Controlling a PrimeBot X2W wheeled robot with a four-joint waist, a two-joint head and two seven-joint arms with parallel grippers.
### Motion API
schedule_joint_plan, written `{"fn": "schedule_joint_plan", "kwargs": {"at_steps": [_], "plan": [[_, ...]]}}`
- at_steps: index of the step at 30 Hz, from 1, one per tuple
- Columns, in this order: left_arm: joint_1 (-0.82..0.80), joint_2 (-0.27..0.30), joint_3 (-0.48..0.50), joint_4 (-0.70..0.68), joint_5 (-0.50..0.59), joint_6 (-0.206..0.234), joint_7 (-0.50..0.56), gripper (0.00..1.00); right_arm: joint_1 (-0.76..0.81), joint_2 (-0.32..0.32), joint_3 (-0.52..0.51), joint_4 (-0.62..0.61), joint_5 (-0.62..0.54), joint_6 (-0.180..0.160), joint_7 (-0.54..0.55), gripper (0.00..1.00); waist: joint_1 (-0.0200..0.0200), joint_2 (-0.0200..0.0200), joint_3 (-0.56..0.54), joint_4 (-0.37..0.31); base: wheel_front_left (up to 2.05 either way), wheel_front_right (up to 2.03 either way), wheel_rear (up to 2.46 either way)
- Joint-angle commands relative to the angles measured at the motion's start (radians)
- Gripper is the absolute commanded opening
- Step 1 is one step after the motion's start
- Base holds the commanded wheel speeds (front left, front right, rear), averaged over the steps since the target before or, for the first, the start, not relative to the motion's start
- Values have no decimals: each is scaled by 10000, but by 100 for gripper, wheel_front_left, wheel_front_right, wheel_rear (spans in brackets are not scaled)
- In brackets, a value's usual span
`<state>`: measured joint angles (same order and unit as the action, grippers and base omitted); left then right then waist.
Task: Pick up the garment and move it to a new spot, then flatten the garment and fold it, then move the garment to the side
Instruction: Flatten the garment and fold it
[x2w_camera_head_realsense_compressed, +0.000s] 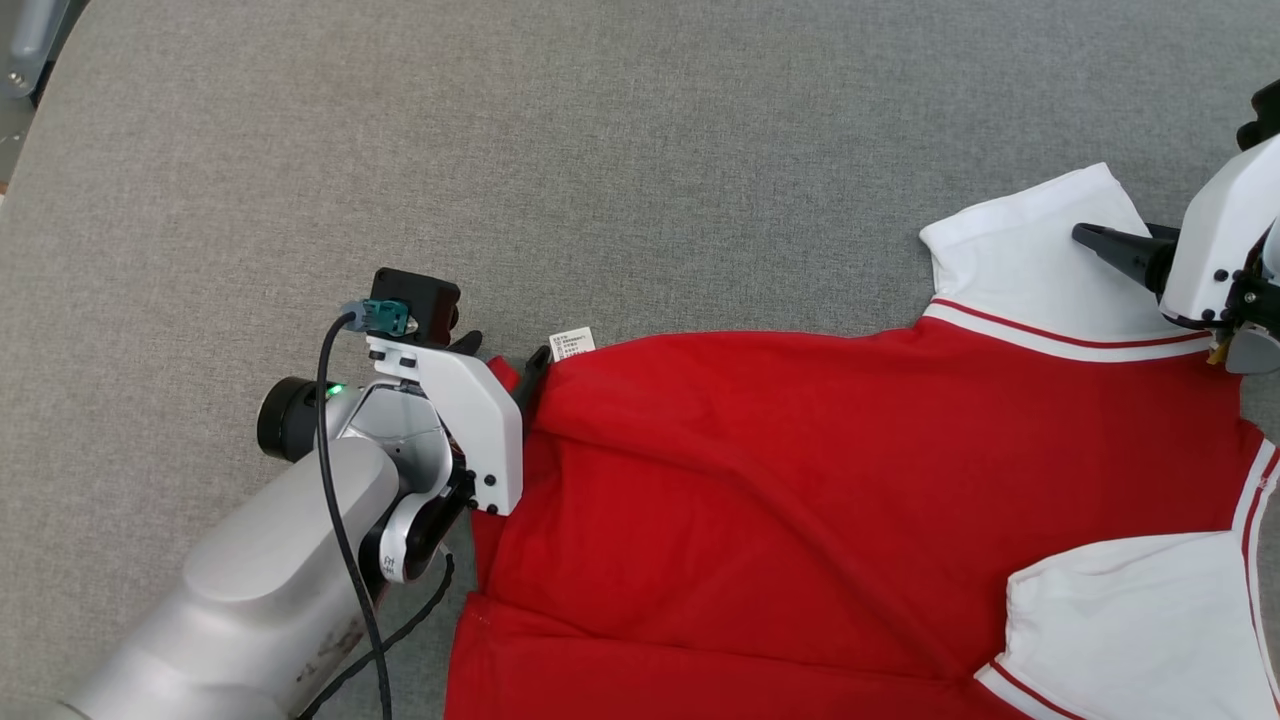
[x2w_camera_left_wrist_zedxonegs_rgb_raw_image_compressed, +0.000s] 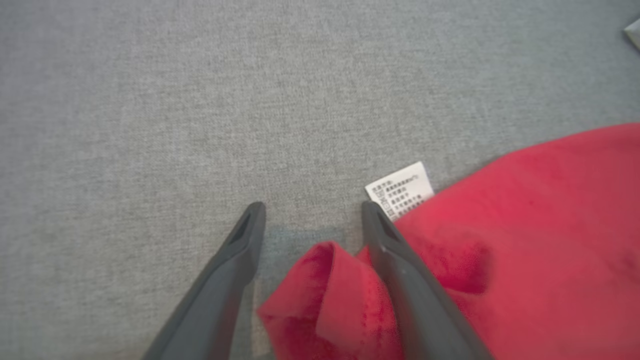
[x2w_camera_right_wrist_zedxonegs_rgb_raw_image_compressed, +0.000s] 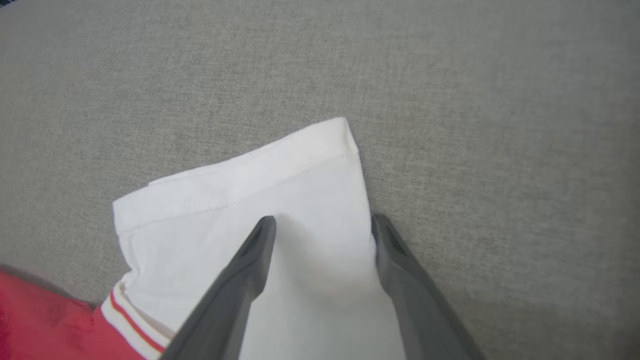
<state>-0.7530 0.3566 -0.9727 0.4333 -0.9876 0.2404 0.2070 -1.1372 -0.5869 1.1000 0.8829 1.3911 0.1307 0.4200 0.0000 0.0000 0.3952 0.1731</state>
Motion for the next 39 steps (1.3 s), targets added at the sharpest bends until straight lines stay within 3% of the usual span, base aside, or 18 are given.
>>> {"fn": "schedule_joint_plan", "kwargs": {"at_steps": [1, 4, 6, 10, 11, 13, 14, 19, 20, 21, 23, 24, 25, 39], "plan": [[179, 20, -87, 2, -99, 65, 147, 100, 87, 72, 43, -23, 93, 3, 79, 83, 0, 0, 2, 3, 0, 0, 0], [296, 135, -36, -293, -162, 145, 186, 100, 186, 101, 82, -58, 145, 3, 83, 52, 0, 0, -44, 15, 0, 0, 0], [405, 289, 5, -564, -190, 228, 207, 100, 270, 104, 108, -85, 224, 3, 89, 45, 0, 0, -99, 29, 0, 0, 0], [608, 640, 36, -1242, -240, 480, 327, 100, 414, 136, 175, -117, 341, 3, 179, 42, 0, 0, -197, 73, 0, 0, 0], [697, 729, 33, -1427, -278, 548, 422, 100, 454, 144, 194, -132, 351, 3, 187, 35, 0, 0, -213, 83, 0, 0, 0], [809, 889, 41, -1770, -362, 670, 570, 100, 482, 137, 231, -152, 373, 3, 177, 8, 0, 0, -242, 106, 0, 0, 0], [839, 981, 55, -1925, -364, 759, 615, 100, 473, 129, 250, -161, 376, 3, 158, 0, 0, 0, -244, 115, 0, 0, 0], [1005, 1126, 58, -2371, -451, 954, 813, 100, 400, 116, 336, -381, 335, 3, -28, 0, 0, 0, -205, 110, 0, 0, 0], [1016, 1132, 64, -2377, -463, 945, 815, 85, 379, 119, 346, -420, 325, 3, -79, 0, 0, 0, -206, 97, 0, 0, 0], [1029, 1137, 78, -2369, -482, 948, 812, 59, 358, 120, 349, -454, 324, 3, -121, 0, 0, 0, -212, 84, 0, 0, 0], [1031, 1177, 122, -2322, -441, 975, 733, 35, 329, 106, 350, -494, 349, 3, -210, 0, 0, 0, -238, 53, 0, 0, 0], [1028, 1193, 163, -2303, -407, 982, 656, 13, 326, 88, 347, -493, 371, 3, -258, 0, 0, 0, -256, 38, 0, 0, 0], [1034, 1205, 173, -2290, -393, 989, 601, 0, 328, 70, 345, -499, 393, 3, -302, 0, 0, 0, -277, 25, 0, 0, 0], [1142, 1254, 428, -2216, -322, 907, -155, 0, 318, -184, 225, -404, 279, 1, -1816, 0, 0, 0, -670, -177, 0, 0, 0]]}}
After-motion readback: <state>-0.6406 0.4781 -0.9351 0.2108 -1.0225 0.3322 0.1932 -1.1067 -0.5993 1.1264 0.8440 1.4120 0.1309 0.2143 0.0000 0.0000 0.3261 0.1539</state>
